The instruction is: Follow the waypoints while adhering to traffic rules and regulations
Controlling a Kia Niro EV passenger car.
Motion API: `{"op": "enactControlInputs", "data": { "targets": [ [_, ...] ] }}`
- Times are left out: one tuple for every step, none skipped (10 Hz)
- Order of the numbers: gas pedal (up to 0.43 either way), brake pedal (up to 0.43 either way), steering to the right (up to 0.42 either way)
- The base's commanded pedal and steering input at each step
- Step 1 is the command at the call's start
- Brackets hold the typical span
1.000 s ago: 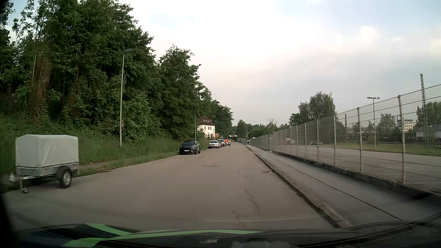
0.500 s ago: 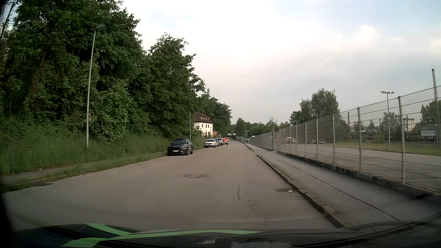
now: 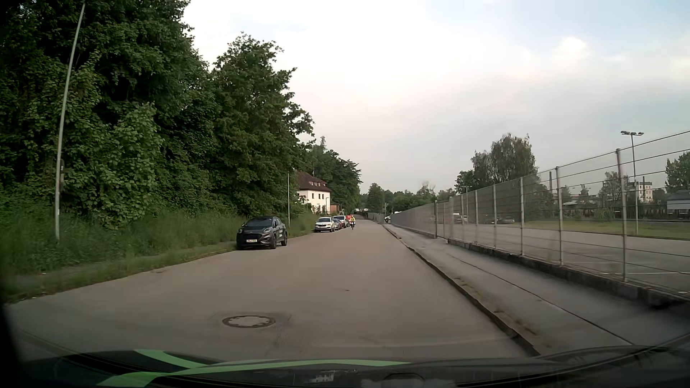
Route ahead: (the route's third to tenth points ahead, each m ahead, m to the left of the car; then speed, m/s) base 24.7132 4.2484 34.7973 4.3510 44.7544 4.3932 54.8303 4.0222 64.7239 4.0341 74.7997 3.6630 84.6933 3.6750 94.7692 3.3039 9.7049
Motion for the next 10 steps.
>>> {"op": "enactControlInputs", "data": {
  "targets": [
    [0.028,0.000,-0.002],
    [0.028,0.000,-0.002],
    [0.039,0.000,-0.002],
    [0.039,0.000,-0.001],
    [0.039,0.000,0.000],
    [0.039,0.000,0.000],
    [0.039,0.000,0.000],
    [0.047,0.000,0.000],
    [0.047,0.000,0.000],
    [0.047,0.000,0.000]
  ]
}}
